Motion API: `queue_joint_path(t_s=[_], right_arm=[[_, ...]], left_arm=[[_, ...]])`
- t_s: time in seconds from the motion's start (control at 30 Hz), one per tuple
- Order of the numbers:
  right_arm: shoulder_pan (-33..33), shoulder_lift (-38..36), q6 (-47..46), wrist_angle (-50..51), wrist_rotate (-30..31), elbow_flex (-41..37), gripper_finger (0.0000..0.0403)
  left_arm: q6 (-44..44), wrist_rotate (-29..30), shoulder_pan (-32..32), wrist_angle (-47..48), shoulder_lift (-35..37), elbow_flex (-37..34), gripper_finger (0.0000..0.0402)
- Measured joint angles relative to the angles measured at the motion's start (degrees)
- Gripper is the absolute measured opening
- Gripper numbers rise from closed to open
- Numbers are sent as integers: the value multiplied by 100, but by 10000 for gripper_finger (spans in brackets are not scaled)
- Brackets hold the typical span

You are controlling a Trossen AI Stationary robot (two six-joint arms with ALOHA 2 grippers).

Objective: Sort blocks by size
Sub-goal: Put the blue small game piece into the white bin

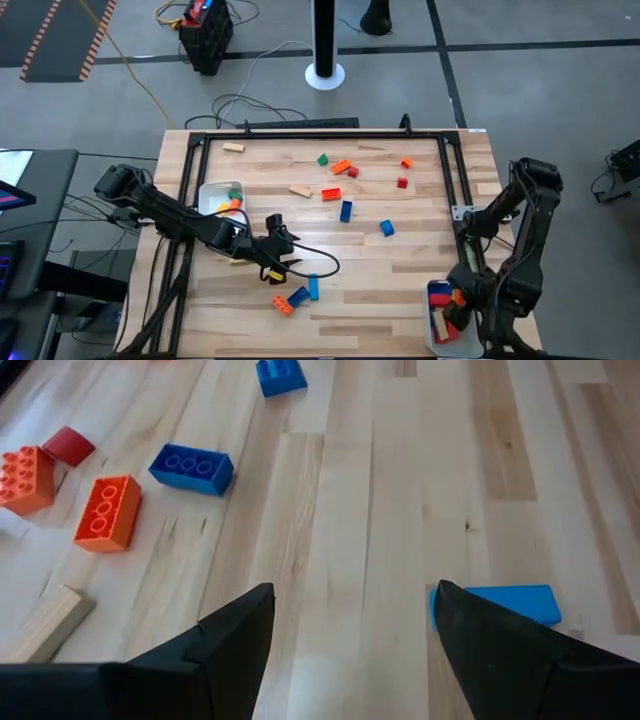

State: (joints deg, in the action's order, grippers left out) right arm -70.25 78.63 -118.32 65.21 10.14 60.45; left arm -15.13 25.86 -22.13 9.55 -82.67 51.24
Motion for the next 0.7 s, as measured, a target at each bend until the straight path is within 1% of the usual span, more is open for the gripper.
queue_joint_path(t_s=[0.07,0.13,0.27,0.3,0.37,0.43,0.5,0.6,0.7], right_arm=[[148,-104,188,196,0,4,341],[377,-167,494,600,2,4,331],[1070,-201,1176,1444,114,3,312],[1274,-201,1410,1609,273,2,309],[1725,-205,1964,1772,786,2,306],[2255,-207,2586,1680,1193,2,305],[2889,-204,3240,1508,1365,3,305],[3840,-191,4396,900,1402,-132,305],[4740,-181,5520,-199,1204,-509,305]], left_arm=[[-49,-1,-2,41,24,0,267],[-76,-4,-4,12,33,0,267],[-132,-8,0,-3,76,2,267],[-158,-9,15,1,76,2,267],[-218,-12,49,20,74,2,267],[-256,-10,93,1,60,2,267],[-267,-12,128,13,44,2,267],[-269,-7,136,-20,41,2,267],[-248,-6,124,-47,42,2,267]])
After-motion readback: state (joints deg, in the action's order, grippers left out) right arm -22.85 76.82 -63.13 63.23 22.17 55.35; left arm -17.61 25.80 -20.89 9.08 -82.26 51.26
